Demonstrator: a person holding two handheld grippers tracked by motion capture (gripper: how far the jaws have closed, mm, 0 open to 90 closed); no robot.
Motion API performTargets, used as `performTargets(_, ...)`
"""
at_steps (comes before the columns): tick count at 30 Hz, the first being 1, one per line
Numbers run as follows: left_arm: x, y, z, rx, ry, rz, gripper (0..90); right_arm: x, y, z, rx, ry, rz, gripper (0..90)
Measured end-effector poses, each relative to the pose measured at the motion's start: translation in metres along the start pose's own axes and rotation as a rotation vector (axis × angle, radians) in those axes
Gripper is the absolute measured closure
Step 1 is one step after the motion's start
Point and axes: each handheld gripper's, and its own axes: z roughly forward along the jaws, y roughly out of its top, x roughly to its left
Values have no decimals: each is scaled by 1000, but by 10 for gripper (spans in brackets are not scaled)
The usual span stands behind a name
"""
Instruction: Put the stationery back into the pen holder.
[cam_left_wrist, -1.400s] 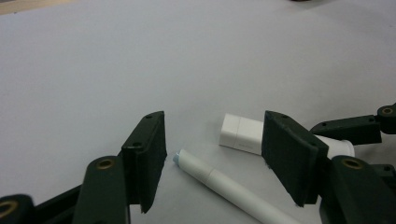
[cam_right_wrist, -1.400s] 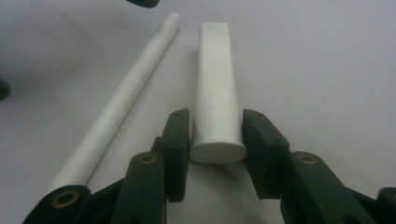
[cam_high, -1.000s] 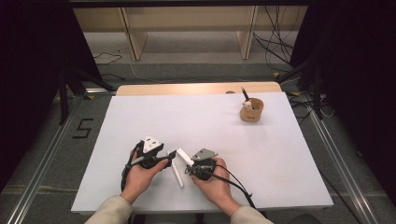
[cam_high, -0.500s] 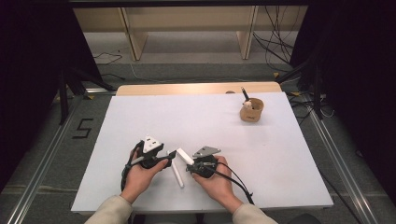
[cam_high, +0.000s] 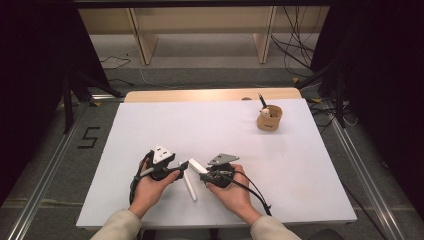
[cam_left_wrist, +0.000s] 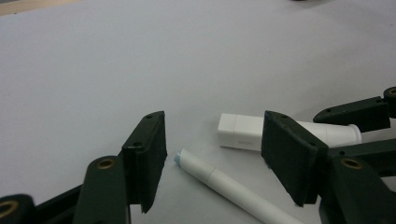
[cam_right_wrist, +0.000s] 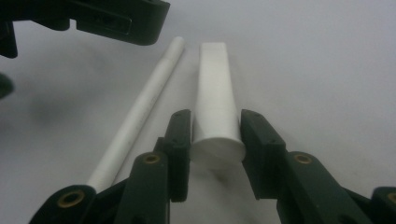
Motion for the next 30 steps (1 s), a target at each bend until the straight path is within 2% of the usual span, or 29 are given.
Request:
performTargets(12,0,0,0,-3,-5,10,402,-3,13,-9,-30,22,-3,653)
performTargets(18,-1,2,-1,-21,-34,72,400,-9,19,-14,-22,50,-24,653)
performTargets(24,-1,1,0,-10,-72,142,383,-17,22,-21,10,74,-55,653)
performTargets(30,-5,0,2,5,-144,208,346,-23,22,-31,10,94,-68,653)
